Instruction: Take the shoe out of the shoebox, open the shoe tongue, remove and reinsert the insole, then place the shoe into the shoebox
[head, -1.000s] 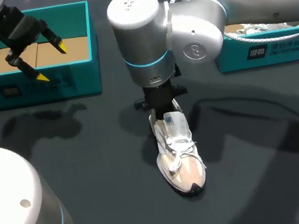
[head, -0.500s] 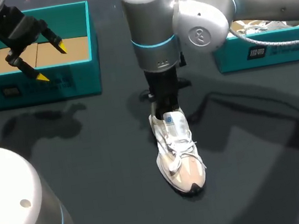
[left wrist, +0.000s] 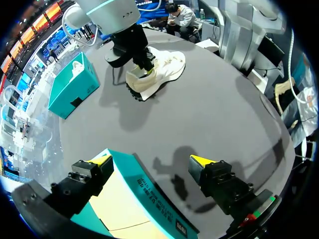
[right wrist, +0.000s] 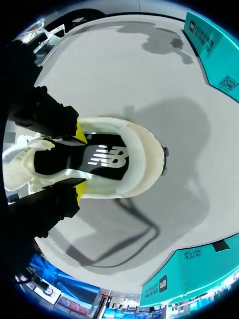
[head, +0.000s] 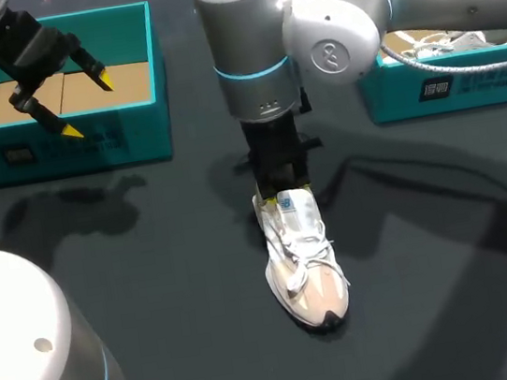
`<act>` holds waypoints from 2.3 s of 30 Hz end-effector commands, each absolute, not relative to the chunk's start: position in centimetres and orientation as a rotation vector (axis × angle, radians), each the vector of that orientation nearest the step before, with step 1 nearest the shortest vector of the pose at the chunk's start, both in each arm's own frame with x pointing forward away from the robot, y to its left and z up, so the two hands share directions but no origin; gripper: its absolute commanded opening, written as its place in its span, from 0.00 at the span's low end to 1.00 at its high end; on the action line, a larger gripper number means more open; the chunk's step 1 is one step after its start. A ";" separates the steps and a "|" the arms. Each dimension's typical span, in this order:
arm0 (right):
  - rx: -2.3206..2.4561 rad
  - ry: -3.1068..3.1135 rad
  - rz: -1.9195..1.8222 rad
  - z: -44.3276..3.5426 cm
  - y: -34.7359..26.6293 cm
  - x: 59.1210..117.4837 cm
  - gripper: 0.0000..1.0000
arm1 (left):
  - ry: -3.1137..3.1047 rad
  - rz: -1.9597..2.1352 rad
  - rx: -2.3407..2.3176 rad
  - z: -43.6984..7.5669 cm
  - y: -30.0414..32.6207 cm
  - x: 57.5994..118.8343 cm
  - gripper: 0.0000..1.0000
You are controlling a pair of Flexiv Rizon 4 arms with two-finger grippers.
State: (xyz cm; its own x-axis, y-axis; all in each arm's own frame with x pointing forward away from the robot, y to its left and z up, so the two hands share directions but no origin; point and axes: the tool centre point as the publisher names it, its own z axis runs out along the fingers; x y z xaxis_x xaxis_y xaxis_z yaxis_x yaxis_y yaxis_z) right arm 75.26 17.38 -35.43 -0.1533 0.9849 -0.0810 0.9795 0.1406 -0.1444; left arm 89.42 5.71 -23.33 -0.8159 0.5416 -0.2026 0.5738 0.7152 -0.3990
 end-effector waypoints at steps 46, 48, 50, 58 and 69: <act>-2.073 -2.309 0.252 -34.4 17.4 73.5 1.00 | 2.845 -0.695 0.928 -23.3 5.7 89.5 1.00; -2.079 -2.305 0.248 -34.4 17.4 73.5 1.00 | 2.845 -0.695 0.928 -23.3 5.7 89.5 1.00; -2.079 -2.304 0.248 -34.4 17.4 73.5 0.95 | 2.845 -0.695 0.928 -23.3 5.7 89.5 1.00; -2.086 -2.302 0.246 -34.1 17.4 73.5 0.88 | 2.845 -0.695 0.928 -23.3 5.7 89.5 1.00; -2.090 -2.305 0.257 -33.5 17.5 73.3 0.61 | 2.845 -0.695 0.928 -23.3 5.7 89.5 1.00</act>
